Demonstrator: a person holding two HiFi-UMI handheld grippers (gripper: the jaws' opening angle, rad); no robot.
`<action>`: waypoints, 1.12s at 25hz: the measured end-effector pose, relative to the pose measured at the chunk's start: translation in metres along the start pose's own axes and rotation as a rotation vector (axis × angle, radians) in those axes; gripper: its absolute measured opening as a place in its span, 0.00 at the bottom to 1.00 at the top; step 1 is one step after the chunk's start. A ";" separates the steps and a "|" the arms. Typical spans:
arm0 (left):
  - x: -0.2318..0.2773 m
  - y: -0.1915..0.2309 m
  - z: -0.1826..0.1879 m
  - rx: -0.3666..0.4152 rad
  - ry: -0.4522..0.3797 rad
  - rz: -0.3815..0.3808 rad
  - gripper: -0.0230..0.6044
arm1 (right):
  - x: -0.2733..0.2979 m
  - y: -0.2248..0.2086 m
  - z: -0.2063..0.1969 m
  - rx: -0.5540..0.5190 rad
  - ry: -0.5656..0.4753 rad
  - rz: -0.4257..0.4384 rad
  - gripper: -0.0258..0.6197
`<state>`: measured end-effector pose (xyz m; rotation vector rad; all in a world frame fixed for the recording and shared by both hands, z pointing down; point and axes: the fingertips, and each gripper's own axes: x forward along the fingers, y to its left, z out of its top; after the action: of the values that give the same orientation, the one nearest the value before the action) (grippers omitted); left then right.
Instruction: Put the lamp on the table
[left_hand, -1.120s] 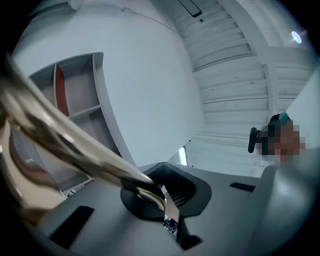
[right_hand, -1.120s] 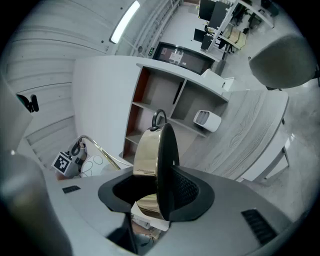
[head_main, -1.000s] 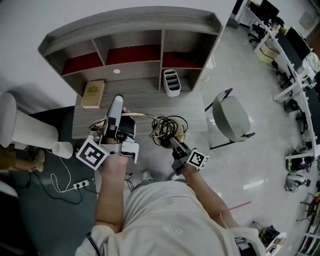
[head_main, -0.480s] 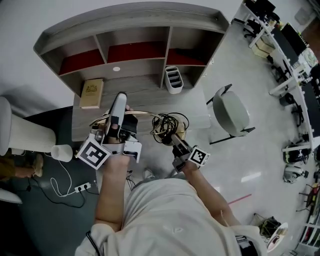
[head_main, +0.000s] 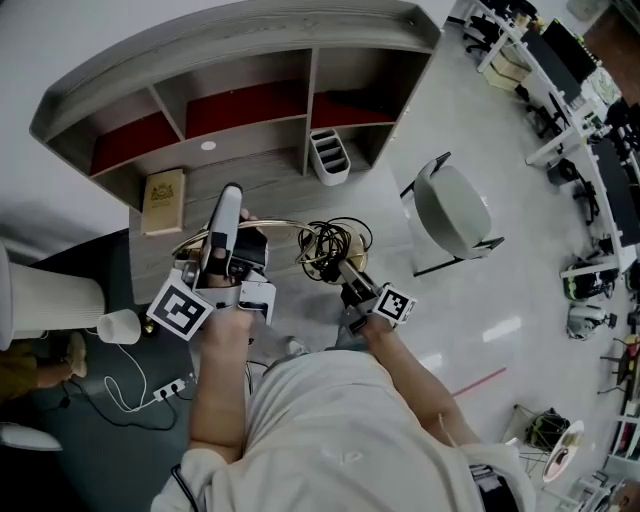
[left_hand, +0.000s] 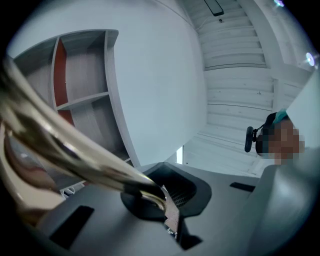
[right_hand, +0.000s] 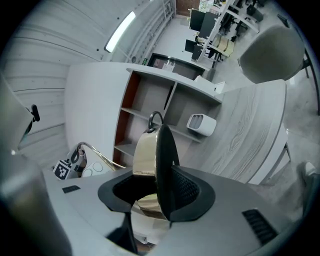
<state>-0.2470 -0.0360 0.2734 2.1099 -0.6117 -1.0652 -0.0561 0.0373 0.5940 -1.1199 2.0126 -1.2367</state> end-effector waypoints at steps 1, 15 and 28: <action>0.005 0.002 -0.002 0.002 -0.001 0.004 0.06 | 0.002 -0.003 0.005 0.001 0.005 0.003 0.34; 0.076 0.046 -0.038 0.080 -0.071 0.153 0.06 | 0.034 -0.065 0.070 0.111 0.179 0.033 0.34; 0.119 0.072 -0.093 0.134 -0.117 0.301 0.06 | 0.033 -0.136 0.103 0.236 0.357 -0.032 0.34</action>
<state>-0.1120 -0.1282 0.3074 1.9950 -1.0477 -1.0034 0.0564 -0.0715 0.6693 -0.8682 2.0303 -1.7403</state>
